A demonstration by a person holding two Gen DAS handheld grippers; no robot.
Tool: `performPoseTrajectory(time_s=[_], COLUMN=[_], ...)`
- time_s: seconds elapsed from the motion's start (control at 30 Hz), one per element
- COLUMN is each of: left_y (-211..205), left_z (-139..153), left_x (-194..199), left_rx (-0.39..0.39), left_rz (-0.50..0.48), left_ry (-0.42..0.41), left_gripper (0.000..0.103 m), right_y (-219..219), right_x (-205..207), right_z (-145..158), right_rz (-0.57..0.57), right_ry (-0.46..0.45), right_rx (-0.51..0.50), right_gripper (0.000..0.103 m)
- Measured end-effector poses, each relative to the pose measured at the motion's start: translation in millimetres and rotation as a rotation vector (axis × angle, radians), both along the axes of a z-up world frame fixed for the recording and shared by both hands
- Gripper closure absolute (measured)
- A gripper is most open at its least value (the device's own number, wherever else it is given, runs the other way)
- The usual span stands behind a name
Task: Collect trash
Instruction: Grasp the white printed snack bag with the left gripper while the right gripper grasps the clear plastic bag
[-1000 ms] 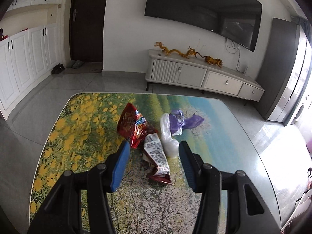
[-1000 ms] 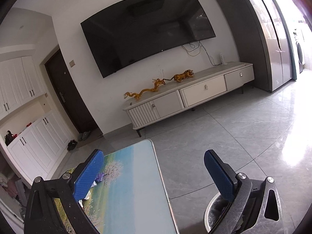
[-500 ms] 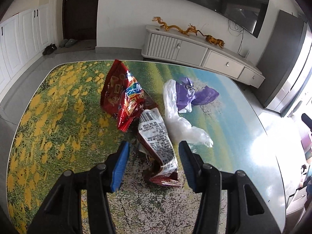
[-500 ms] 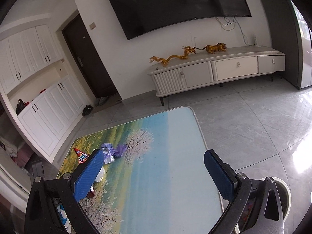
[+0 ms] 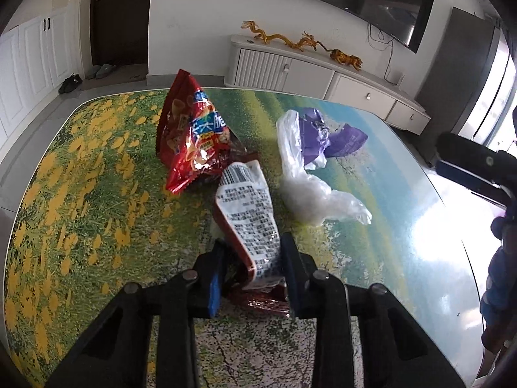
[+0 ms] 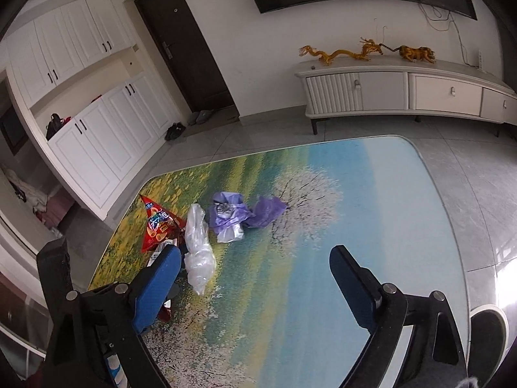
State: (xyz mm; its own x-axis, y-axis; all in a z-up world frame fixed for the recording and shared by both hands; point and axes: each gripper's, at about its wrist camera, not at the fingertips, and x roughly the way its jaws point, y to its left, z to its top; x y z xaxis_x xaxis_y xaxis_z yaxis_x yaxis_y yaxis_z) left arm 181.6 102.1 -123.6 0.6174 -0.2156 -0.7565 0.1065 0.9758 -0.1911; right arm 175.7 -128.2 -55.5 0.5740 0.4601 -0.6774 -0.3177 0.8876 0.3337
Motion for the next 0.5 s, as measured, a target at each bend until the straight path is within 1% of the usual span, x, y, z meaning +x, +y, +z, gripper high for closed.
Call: performPoseTrajectory(time_s=[0.1,0.23,0.37,0.47,0.5], left_y=[4.0,12.2,19.6,24.6,25.9], left_z=[-0.2,-0.2,-0.8,-1.0,-0.8], left_x=[-7.4,-20.3,-37.7,-48.4,-51.4], left_rx=[0.0,-0.022,-0.044,-0.057,-0.058], left_rz=[-0.003,0.001,0.008,0.019,0.022], left_ry=[-0.004,-0.004,-0.011,-0.012,-0.012], left_gripper=[0.074,0.074,0.074,0.074,0.074], right_y=[25.7,54.4,74.4,80.7,81.6], right_x=[6.8,12.9,16.2,17.2,15.8], right_z=[-12.3,-29.4,-46.3,-56.0,-56.2], right_rz=[0.05,0.108,0.136,0.142,0.145], right_ry=[0.025,0.065,0.091,0.107,0.1], right_rx=[-0.016,-0.037,-0.071,-0.08,-0.083], right_gripper=[0.015,0.026,0.035,0.049,0.059])
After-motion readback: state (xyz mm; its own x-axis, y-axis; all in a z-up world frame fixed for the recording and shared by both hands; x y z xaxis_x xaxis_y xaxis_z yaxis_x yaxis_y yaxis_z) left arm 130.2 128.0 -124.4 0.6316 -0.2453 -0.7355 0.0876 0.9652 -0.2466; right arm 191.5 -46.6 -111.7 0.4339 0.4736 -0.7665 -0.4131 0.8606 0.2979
